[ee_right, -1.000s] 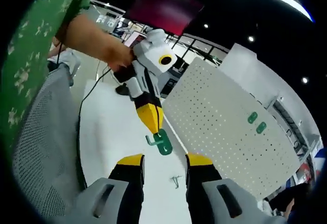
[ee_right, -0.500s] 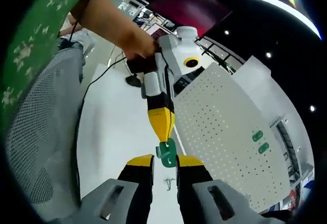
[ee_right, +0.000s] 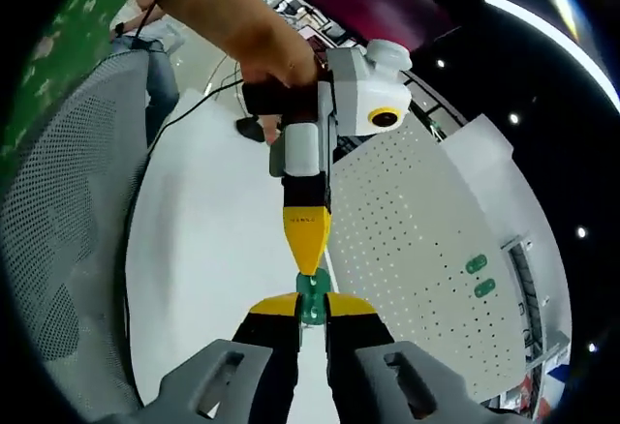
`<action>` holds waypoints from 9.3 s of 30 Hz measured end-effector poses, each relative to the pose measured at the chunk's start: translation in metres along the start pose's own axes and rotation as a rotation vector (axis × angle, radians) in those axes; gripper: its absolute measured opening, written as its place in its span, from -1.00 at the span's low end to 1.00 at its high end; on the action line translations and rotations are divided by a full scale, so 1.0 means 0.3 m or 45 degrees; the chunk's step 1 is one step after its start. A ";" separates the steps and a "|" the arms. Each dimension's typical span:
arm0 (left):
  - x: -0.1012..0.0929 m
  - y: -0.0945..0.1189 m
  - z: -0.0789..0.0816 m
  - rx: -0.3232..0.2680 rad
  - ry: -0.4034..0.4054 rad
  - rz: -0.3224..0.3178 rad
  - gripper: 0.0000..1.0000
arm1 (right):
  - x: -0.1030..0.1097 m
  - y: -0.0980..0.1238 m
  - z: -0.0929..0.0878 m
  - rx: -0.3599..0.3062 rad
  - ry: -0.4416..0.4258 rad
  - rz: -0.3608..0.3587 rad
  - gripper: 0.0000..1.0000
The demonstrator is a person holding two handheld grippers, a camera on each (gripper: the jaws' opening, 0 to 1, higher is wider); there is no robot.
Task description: Insert the hook assembly into the mounting plate slot until the hook locks in place.
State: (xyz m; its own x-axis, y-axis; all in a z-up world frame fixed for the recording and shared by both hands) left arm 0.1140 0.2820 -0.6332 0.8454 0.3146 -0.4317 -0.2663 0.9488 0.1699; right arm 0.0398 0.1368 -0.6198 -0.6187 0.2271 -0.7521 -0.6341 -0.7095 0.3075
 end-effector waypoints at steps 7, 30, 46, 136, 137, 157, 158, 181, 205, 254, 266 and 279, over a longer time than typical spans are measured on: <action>-0.007 -0.015 0.005 -0.002 0.020 0.000 -0.97 | -0.007 -0.008 -0.011 0.024 0.007 -0.002 -0.88; -0.024 -0.039 0.017 0.008 0.022 -0.023 -0.97 | -0.020 0.006 -0.029 0.055 0.009 -0.013 -0.97; -0.028 -0.045 0.016 0.036 -0.003 -0.036 -0.96 | -0.015 0.010 -0.023 0.090 0.027 -0.002 -0.99; -0.116 0.062 0.051 -0.499 -0.562 -0.115 0.98 | -0.176 0.096 -0.125 -0.004 -1.069 -0.611 -0.98; -0.115 0.062 0.052 -0.499 -0.562 -0.115 0.98 | -0.180 0.097 -0.128 -0.003 -1.067 -0.618 -0.98; -0.114 0.082 0.056 -0.504 -0.554 -0.082 0.97 | -0.413 0.092 -0.183 -0.079 -1.025 -0.808 -0.98; -0.114 0.084 0.056 -0.505 -0.553 -0.081 0.96 | -0.426 0.090 -0.185 -0.088 -1.022 -0.817 -0.98; -0.074 0.129 0.056 -0.519 -0.540 -0.011 0.95 | -0.758 -0.014 -0.233 -0.210 -0.938 -1.007 -0.98; -0.026 0.161 0.070 -0.521 -0.528 0.044 0.96 | -0.855 -0.119 -0.378 -0.192 -0.959 -1.136 -0.98; 0.009 0.160 0.067 -0.504 -0.499 0.047 0.92 | -0.883 -0.211 -0.476 -0.177 -1.092 -1.280 -0.98; 0.016 0.161 0.071 -0.507 -0.495 0.054 0.92 | -0.891 -0.218 -0.486 -0.177 -1.089 -1.278 -0.98; 0.022 0.163 0.073 -0.506 -0.491 0.059 0.91 | -0.892 -0.226 -0.495 -0.172 -1.082 -1.276 -0.98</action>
State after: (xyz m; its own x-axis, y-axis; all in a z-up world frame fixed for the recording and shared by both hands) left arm 0.1167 0.3299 -0.6084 0.9171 0.3935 -0.0636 -0.3980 0.8957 -0.1983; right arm 0.3173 0.0249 -0.5260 -0.0394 0.9992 -0.0056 -0.9644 -0.0395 -0.2615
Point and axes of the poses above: the point that each gripper's makers call its tool centre point, and the gripper's own axes: y roughly backward along the fingers, x roughly to its left, z roughly out of its top, the point moved 10 cm from there along y, roughly backward along the fingers, and after that the axes turned 15 degrees about -x, right-handed, at the moved point
